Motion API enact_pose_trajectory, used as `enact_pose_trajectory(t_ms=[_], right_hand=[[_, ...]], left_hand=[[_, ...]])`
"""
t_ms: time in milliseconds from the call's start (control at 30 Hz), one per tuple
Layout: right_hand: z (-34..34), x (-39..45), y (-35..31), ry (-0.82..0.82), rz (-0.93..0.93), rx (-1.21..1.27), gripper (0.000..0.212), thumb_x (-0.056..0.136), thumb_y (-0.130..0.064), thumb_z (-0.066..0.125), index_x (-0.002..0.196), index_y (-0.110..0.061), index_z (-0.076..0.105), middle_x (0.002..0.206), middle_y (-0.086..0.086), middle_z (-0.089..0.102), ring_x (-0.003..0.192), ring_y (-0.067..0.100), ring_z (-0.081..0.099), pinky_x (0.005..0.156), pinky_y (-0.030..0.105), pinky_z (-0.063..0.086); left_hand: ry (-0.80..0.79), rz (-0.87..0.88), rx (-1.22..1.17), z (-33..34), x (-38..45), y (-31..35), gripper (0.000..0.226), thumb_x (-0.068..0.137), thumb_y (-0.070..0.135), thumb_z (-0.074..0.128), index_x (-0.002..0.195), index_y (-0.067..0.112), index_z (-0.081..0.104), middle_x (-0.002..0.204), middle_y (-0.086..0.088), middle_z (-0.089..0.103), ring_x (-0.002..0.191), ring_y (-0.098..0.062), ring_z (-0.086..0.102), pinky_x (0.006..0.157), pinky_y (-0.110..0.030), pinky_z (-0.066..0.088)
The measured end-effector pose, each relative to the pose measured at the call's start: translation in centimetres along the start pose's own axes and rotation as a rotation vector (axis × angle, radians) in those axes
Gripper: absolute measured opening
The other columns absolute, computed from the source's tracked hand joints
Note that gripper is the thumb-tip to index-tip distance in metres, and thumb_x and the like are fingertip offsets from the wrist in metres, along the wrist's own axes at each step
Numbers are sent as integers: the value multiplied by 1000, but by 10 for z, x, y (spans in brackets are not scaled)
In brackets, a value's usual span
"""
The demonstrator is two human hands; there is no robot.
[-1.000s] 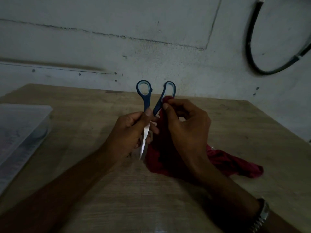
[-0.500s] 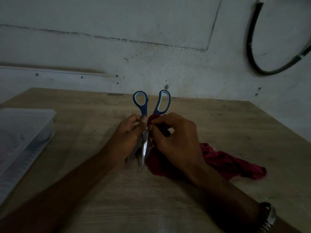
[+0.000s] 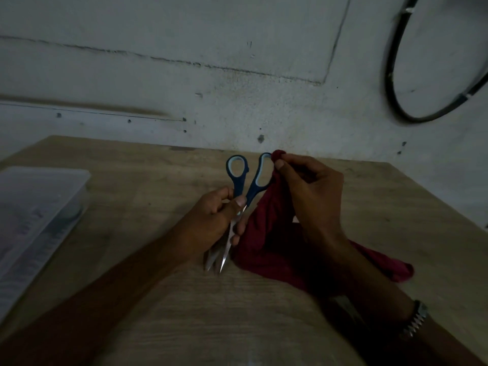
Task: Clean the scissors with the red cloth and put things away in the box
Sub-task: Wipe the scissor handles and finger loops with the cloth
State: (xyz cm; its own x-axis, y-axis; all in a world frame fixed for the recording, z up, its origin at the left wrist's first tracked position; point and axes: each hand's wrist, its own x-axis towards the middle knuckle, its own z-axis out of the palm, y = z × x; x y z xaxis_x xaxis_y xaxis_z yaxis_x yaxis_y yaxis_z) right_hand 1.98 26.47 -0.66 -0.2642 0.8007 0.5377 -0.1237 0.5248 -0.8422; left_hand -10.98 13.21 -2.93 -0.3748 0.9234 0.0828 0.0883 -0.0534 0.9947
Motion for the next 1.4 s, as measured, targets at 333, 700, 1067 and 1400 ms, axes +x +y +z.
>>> enact_pose_trajectory(t_ms=[333, 700, 1067, 1400], right_hand=[[17, -22, 8, -105, 98, -5, 9, 95, -13, 78, 101, -18, 81, 92, 0, 82, 89, 19, 80, 86, 51, 66], [3, 1, 6, 50, 29, -163, 17, 100, -22, 71, 113, -23, 82, 102, -9, 80, 92, 3, 75, 88, 34, 64], [11, -23, -1, -247, -387, -701, 30, 97, 1, 65, 124, -9, 74, 119, 5, 57, 82, 13, 61, 69, 22, 56], [16, -31, 5, -370, -396, -649, 33, 96, 3, 66, 127, -4, 74, 115, 9, 61, 94, 22, 67, 83, 39, 63]], left_hand=[[143, 8, -58, -6, 4, 1, 19, 105, 22, 49, 102, 4, 56, 57, -4, 54, 44, -18, 45, 45, -29, 42], [44, 116, 198, -1, -5, 11, 15, 102, 27, 55, 96, 14, 56, 62, -3, 64, 41, -12, 46, 37, -23, 37], [128, 315, 528, -8, -3, 4, 9, 102, 21, 56, 94, 16, 57, 62, 0, 71, 45, 0, 57, 47, -12, 38], [123, 300, 592, -11, -1, 0, 14, 105, 29, 48, 103, 16, 52, 79, 1, 76, 40, -4, 58, 39, -25, 46]])
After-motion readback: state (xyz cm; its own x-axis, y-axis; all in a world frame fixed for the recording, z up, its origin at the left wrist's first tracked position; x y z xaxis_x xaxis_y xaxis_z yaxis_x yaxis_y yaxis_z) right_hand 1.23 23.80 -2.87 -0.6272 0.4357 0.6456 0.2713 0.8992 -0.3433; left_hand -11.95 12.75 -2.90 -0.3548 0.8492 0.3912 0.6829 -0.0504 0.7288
